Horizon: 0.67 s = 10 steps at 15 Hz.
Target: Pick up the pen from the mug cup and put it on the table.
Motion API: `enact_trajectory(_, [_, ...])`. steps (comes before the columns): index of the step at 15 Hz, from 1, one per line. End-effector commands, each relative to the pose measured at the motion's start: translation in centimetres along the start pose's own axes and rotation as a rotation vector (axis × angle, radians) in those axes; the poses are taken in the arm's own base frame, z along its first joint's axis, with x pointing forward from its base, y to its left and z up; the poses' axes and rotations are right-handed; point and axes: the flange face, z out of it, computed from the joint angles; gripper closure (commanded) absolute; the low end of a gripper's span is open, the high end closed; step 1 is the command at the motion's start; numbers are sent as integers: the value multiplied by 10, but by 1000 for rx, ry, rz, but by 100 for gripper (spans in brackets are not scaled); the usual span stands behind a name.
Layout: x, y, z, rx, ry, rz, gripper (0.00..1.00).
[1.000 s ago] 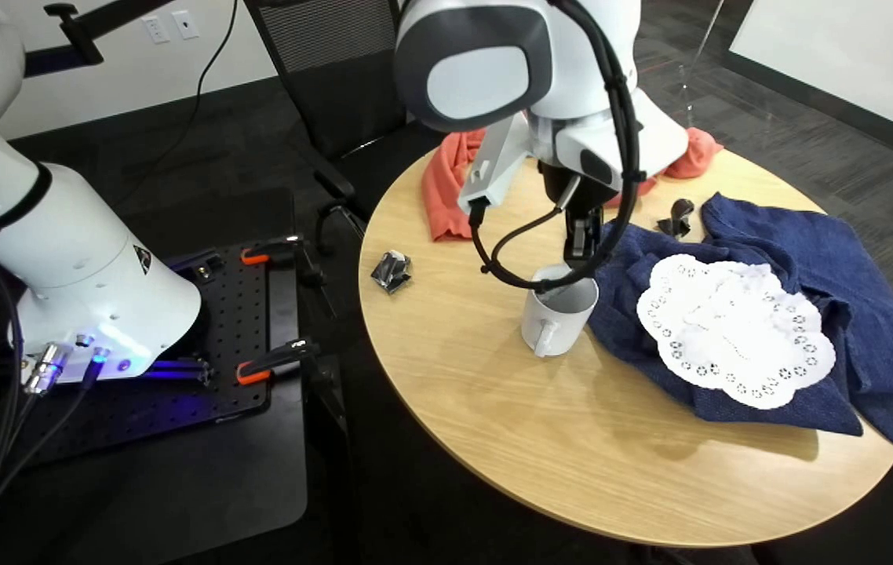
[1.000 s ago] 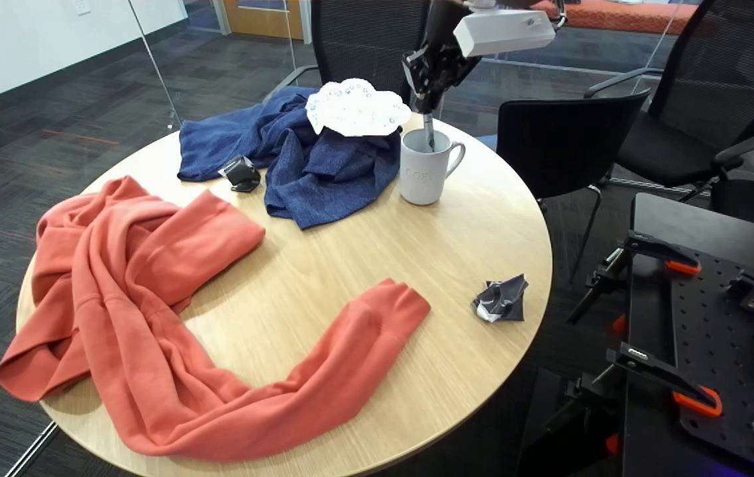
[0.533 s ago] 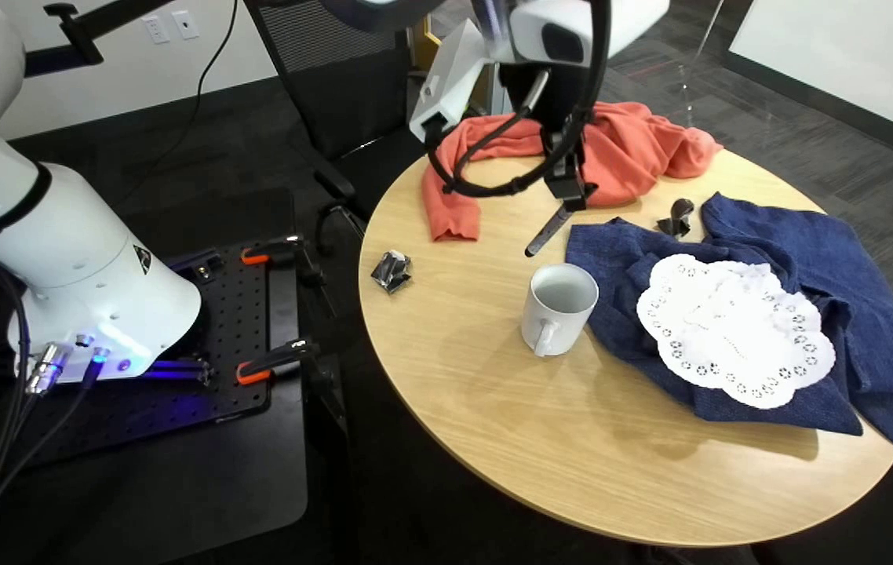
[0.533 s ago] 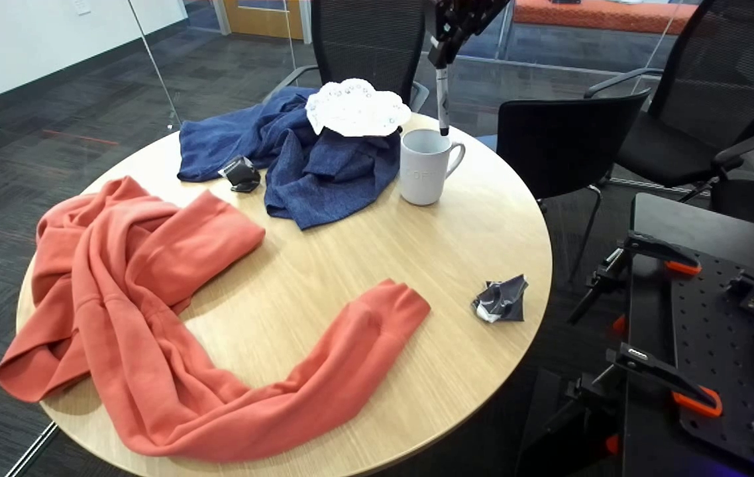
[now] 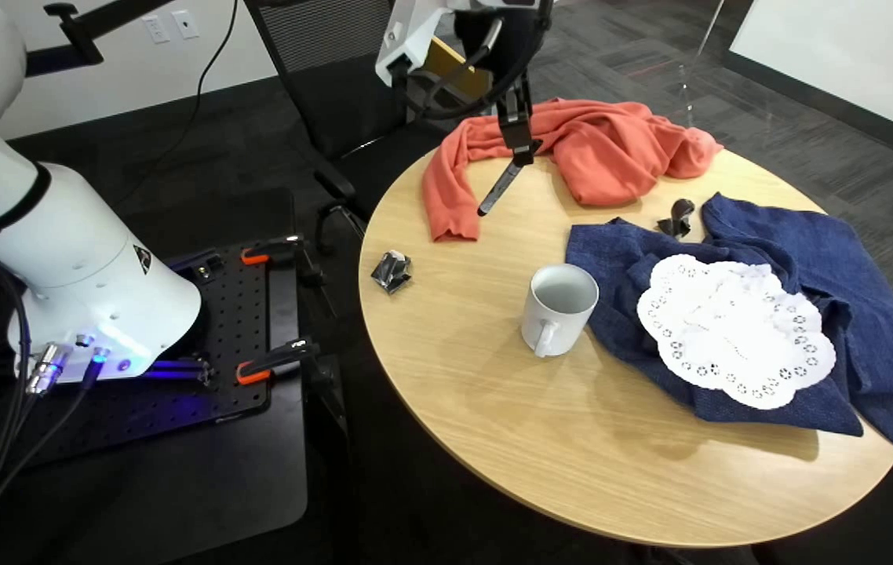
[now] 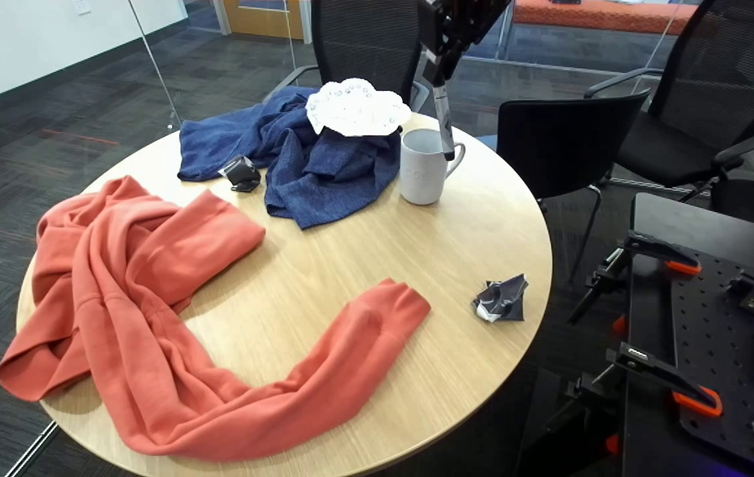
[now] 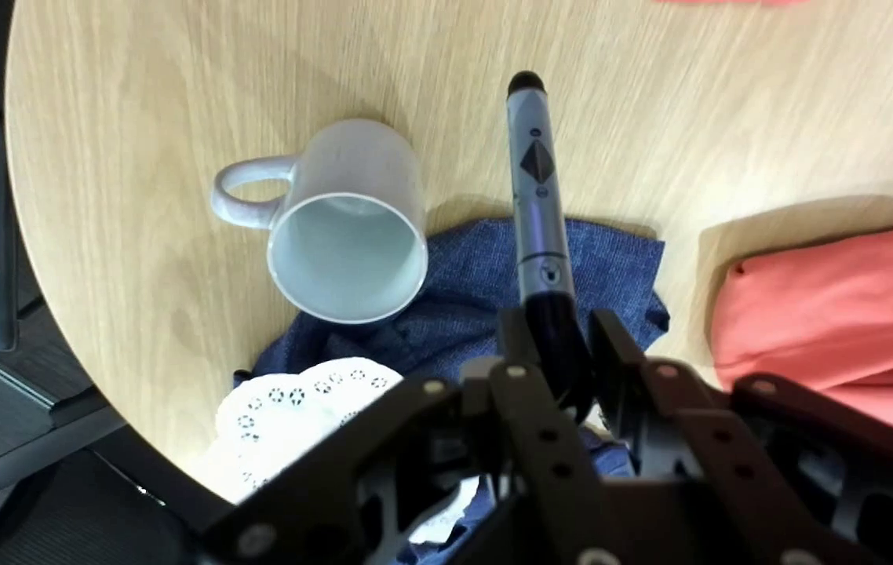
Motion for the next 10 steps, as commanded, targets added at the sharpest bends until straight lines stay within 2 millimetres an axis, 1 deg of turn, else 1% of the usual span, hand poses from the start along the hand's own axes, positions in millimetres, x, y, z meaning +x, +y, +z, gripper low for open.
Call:
enact_trajectory(1, [-7, -7, 28, -30, -68, -15, 94])
enact_trajectory(7, [-26, -14, 105, -87, -236, -40, 94])
enact_trajectory(10, [-33, -16, 134, -114, -295, -52, 94])
